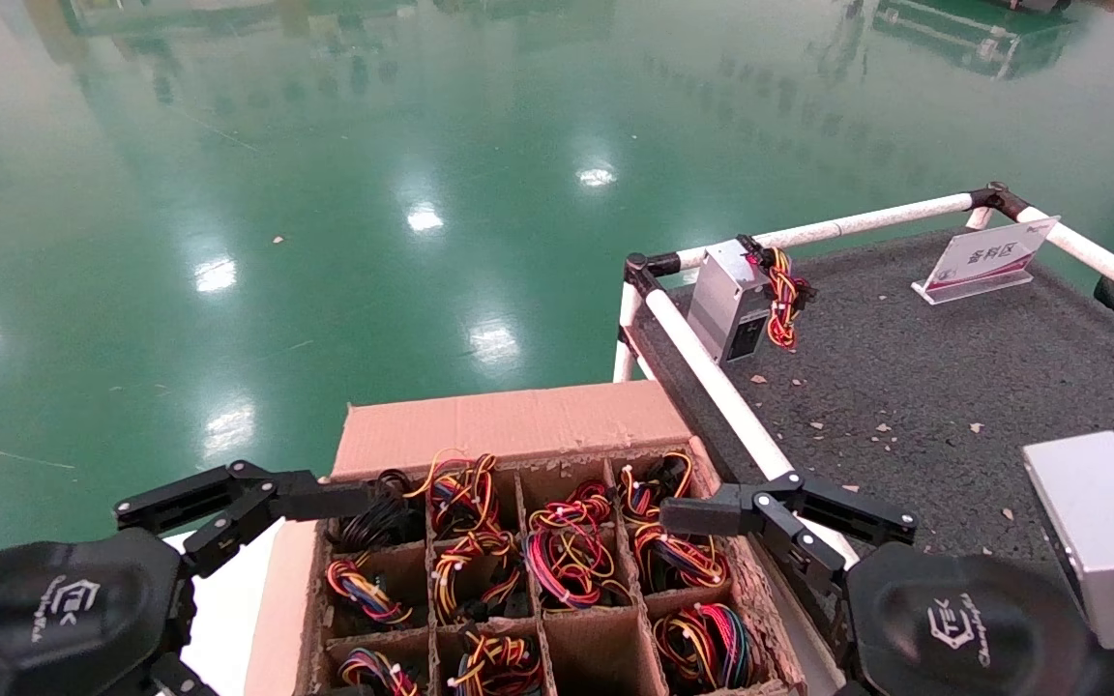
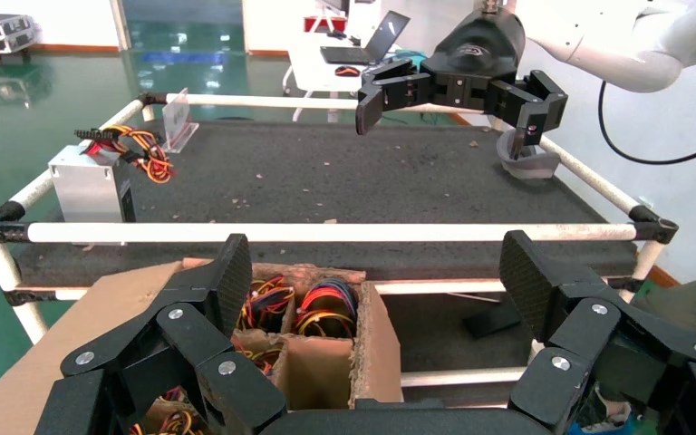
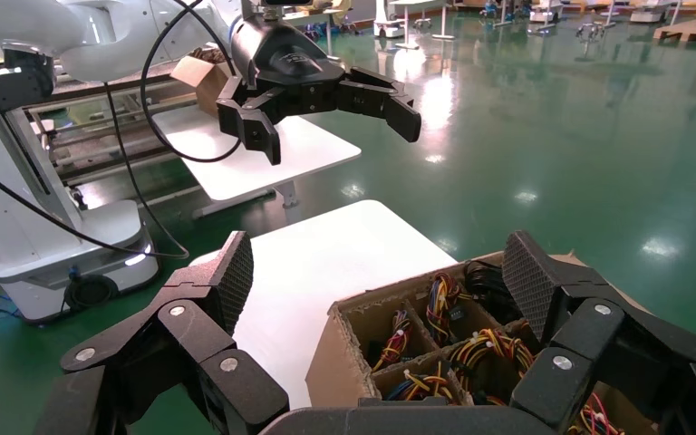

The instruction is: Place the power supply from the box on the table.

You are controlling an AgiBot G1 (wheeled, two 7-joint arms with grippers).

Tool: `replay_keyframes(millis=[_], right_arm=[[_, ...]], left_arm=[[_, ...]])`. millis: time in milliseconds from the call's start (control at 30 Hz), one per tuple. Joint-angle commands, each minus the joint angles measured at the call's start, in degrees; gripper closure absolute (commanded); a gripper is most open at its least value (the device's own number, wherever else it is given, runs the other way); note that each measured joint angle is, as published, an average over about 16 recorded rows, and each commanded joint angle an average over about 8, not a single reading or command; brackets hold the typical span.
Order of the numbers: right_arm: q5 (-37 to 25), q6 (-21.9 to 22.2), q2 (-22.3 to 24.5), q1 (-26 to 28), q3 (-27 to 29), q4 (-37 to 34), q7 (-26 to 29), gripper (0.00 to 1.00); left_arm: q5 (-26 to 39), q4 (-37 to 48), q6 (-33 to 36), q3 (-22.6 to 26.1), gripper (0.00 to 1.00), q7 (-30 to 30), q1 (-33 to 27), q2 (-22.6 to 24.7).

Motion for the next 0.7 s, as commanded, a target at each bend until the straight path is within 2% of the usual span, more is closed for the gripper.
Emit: replay_keyframes(millis=[33,200,233,267,467,500,533,700], right_arm=[[0.0,0.0,0.0,0.0,0.0,0.0,0.0,0.0],[0.0,0.0,0.0,0.0,0.0,0.0,0.0,0.0],[0.0,0.0,0.0,0.0,0.0,0.0,0.0,0.0],[0.0,0.0,0.0,0.0,0.0,0.0,0.0,0.0],[0.0,0.0,0.0,0.0,0.0,0.0,0.0,0.0],[0.0,0.0,0.0,0.0,0.0,0.0,0.0,0.0],[0.0,0.0,0.0,0.0,0.0,0.0,0.0,0.0],[0.0,0.0,0.0,0.0,0.0,0.0,0.0,0.0]], left_arm=[[0.0,0.0,0.0,0.0,0.0,0.0,0.0,0.0],[0.0,0.0,0.0,0.0,0.0,0.0,0.0,0.0],[0.0,0.0,0.0,0.0,0.04,0.0,0.0,0.0],[0.0,0.0,0.0,0.0,0.11,0.0,0.0,0.0],[0.0,0.0,0.0,0.0,0.85,0.0,0.0,0.0],[0.0,0.0,0.0,0.0,0.94,0.0,0.0,0.0],[0.0,0.0,0.0,0.0,0.99,0.0,0.0,0.0],[0.0,0.0,0.0,0.0,1.0,0.0,0.0,0.0]])
